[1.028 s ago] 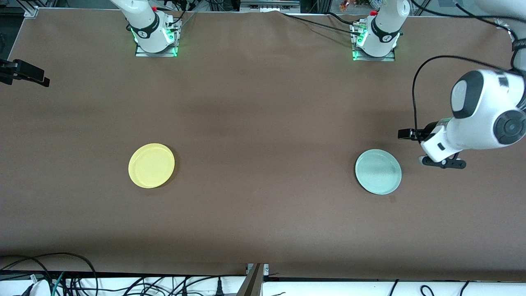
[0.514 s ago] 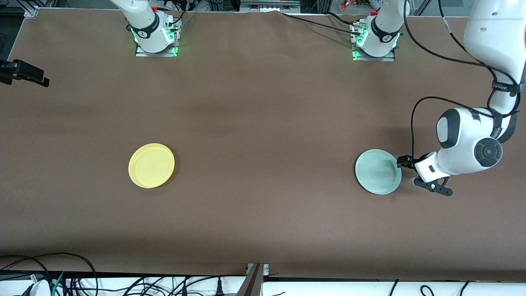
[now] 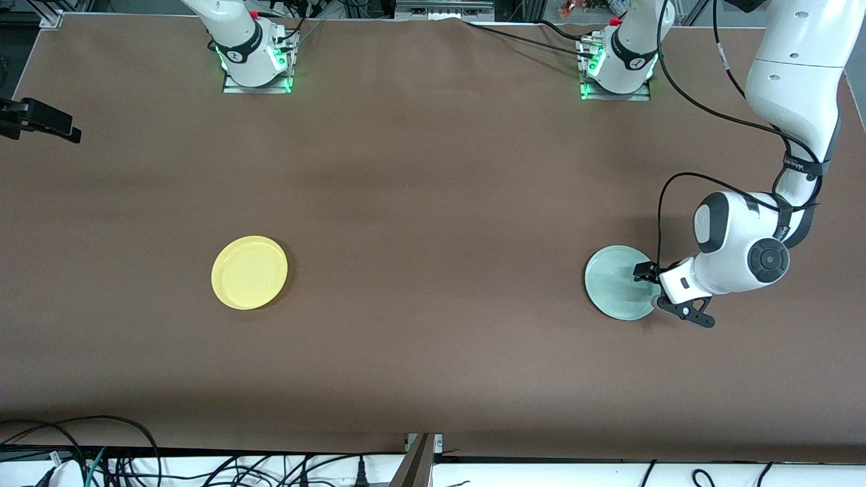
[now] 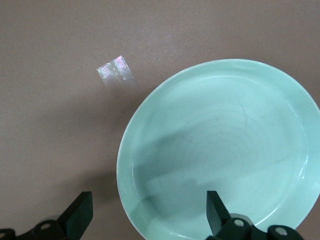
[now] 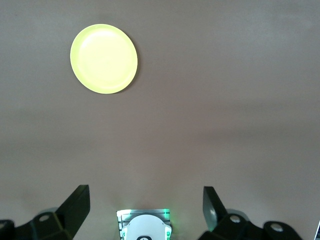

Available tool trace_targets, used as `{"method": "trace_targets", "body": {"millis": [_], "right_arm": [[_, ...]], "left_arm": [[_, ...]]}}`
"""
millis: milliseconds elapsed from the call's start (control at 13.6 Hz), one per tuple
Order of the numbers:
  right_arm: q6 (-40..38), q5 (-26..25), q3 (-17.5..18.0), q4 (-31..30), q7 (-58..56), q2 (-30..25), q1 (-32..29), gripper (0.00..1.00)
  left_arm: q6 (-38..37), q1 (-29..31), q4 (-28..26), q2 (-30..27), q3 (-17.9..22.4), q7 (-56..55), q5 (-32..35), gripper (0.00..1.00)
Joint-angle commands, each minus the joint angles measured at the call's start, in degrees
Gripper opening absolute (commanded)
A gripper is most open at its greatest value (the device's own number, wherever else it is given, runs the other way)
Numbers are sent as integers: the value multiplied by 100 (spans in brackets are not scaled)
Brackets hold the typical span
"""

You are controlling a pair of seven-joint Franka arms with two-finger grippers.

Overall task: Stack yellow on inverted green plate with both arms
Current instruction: 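Close the left gripper on the green plate's rim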

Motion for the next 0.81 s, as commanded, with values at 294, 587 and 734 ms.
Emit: {"method": "trace_targets", "body": {"millis": [294, 587, 734], "right_arm": [[1, -1, 30, 89, -1, 32, -28, 100], [10, -1, 30, 89, -1, 32, -28, 100], [10, -1, 30, 89, -1, 32, -37, 100]], "left_arm": [[134, 32, -3, 131, -26, 147, 143, 53], [90, 67, 33, 202, -25, 147, 143, 0], [81, 58, 33, 202, -25, 147, 143, 0]]}}
